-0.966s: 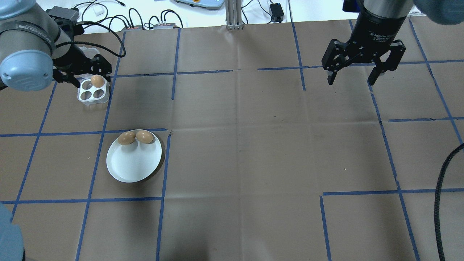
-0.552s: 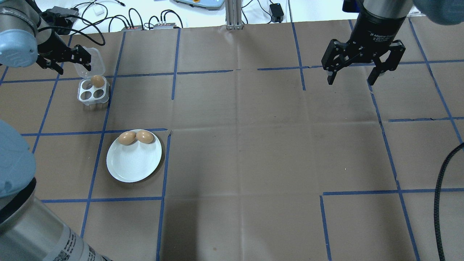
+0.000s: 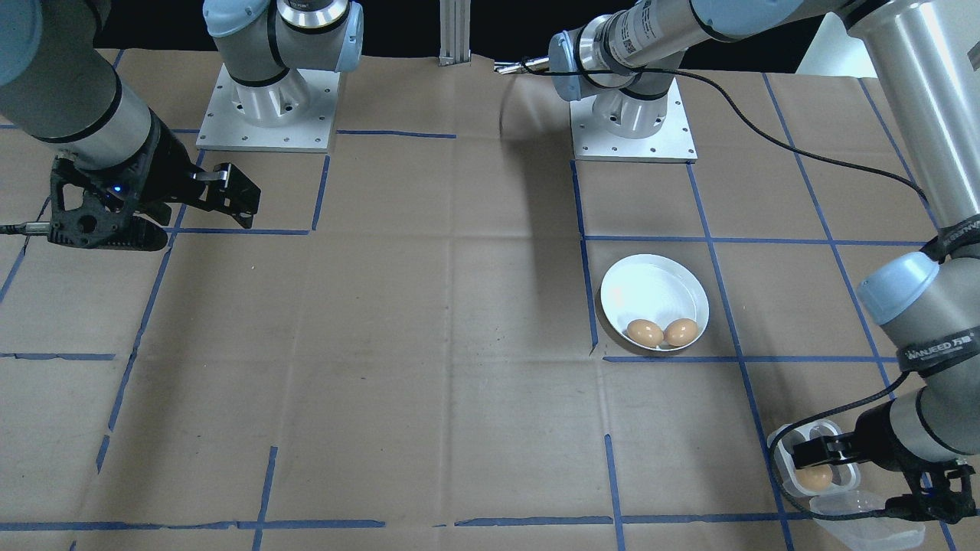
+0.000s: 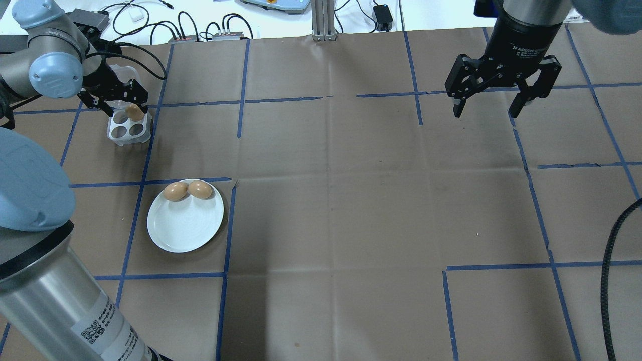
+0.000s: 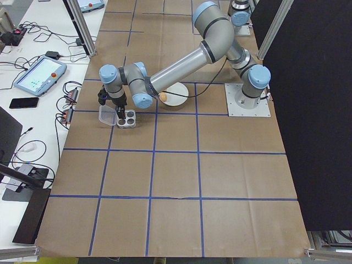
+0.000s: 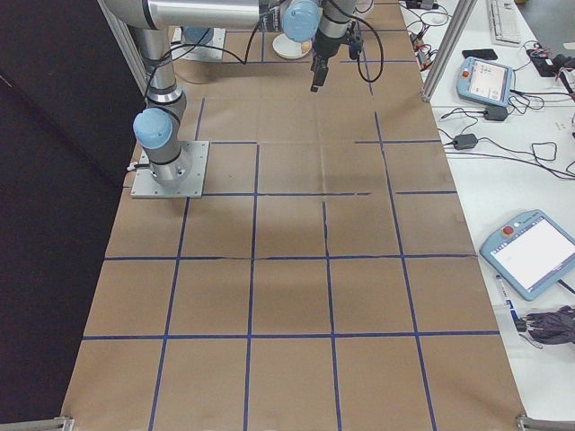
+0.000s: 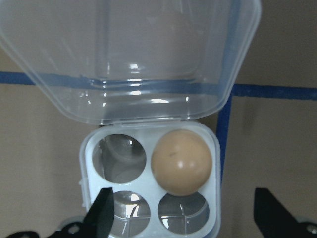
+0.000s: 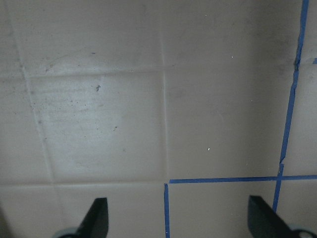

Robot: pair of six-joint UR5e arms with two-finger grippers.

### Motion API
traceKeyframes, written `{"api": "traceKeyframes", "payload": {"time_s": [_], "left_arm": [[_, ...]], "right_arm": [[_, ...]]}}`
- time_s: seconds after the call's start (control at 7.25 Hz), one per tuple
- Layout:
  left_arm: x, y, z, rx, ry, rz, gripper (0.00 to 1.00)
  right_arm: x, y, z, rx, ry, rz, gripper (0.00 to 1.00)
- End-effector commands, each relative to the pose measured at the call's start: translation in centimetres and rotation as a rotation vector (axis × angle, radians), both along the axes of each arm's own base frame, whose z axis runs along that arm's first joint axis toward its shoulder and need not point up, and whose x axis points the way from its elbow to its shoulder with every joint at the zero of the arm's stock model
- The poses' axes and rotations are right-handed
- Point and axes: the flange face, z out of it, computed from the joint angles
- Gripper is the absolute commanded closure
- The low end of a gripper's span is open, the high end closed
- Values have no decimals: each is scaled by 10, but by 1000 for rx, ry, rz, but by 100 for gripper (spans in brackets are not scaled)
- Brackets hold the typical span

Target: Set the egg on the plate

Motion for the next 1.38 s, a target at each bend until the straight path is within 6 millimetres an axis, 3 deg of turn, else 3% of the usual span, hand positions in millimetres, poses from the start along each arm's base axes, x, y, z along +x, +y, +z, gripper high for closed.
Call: {"api": "traceKeyframes", "payload": {"time_s": [0.0,0.41,1.1,1.24], "left_arm": [[8,-4,6,-25,-8,5,3],[12,-14,0,-30,-9,-3,12],[5,-13,-4,-13,-2,-9,50],[5,-13,-2,-14,-2,-7,66]], "right_arm": [[0,0,0,0,-1,0,0],[0,0,0,0,-1,0,0],[0,0,0,0,1,0,0],[0,0,0,0,-1,0,0]]}}
